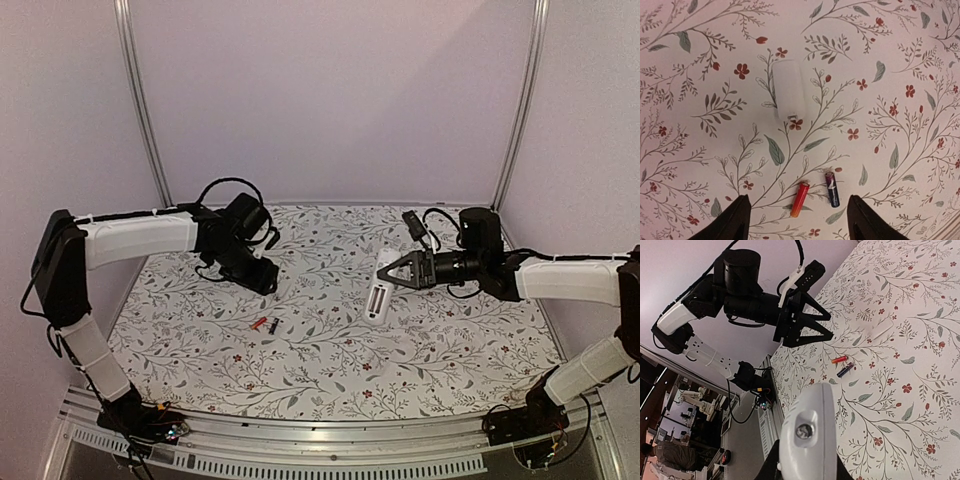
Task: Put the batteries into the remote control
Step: Place the battery cover at the center of the board, then pick up the battery from the center of the board.
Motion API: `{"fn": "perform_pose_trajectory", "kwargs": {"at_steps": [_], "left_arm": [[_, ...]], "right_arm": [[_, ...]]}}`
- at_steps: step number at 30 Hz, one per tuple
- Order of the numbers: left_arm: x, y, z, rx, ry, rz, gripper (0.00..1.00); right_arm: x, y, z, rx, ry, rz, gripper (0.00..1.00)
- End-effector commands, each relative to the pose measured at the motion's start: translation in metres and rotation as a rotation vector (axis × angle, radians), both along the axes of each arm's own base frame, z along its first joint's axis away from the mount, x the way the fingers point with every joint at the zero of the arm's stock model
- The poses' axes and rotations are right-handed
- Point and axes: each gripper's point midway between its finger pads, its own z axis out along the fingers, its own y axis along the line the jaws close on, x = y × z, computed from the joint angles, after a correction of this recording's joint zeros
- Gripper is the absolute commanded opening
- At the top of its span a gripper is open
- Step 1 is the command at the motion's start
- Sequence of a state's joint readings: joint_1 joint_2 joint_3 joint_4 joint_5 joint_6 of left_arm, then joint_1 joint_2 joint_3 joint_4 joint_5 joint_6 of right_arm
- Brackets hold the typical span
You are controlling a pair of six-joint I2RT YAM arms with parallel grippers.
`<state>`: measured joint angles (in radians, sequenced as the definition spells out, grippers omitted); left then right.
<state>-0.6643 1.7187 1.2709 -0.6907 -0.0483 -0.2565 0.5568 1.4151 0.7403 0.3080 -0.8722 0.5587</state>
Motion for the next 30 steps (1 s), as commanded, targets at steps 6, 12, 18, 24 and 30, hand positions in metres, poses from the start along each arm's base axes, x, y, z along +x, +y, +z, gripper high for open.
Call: {"fn": "perform_pose_trajectory", "kwargs": {"at_steps": [6,12,18,24,30], "left_arm": [[-0.038,0.023,-0.040,0.081,0.180,-0.047,0.58],[-0.041,0.026,-0.059,0.125,0.223,-0.052,0.49],[-0.039,0.023,-0.063,0.133,0.227,-0.070,0.46],[-0.040,0.014,-0.056,0.140,0.221,-0.103,0.43],[-0.044,-0.001,-0.046,0.132,0.219,-0.129,0.38]], "right_arm": [[-0.006,0.002,-0.005,0.006,-0.013,0.028,0.00],[-0.008,0.003,-0.006,0.009,-0.008,0.038,0.00],[-0.008,0.004,-0.006,0.011,-0.006,0.042,0.00],[-0.007,0.004,-0.010,0.005,0.002,0.037,0.00],[-0.006,0.004,-0.014,-0.001,0.013,0.035,0.00]]}}
